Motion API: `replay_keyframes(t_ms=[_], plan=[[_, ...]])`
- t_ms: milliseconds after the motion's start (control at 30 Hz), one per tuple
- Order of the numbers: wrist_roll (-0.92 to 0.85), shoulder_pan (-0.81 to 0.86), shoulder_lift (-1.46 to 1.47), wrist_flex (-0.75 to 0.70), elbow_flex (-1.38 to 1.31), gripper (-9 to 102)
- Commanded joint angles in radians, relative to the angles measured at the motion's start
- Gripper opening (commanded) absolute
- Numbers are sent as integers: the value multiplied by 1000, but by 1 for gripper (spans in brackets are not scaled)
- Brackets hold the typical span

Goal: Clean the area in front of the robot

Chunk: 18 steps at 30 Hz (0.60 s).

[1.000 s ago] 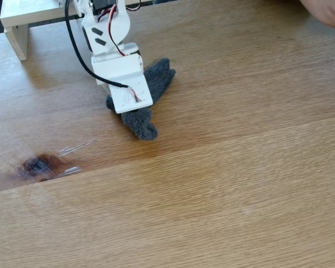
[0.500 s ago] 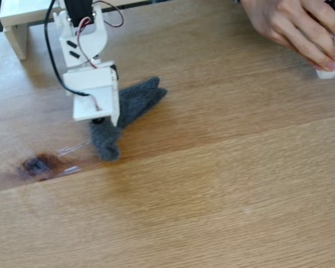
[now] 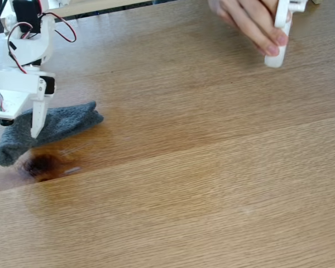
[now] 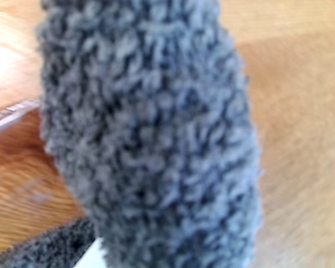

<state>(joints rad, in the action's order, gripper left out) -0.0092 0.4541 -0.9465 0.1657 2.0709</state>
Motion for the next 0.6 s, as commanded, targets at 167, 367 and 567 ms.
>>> replay_keyframes(t_ms=[167, 367, 567], plan=[[126, -144, -466, -301, -25, 0], [190, -477, -604, -445, -38, 0], [186, -687, -423, -351, -38, 0]])
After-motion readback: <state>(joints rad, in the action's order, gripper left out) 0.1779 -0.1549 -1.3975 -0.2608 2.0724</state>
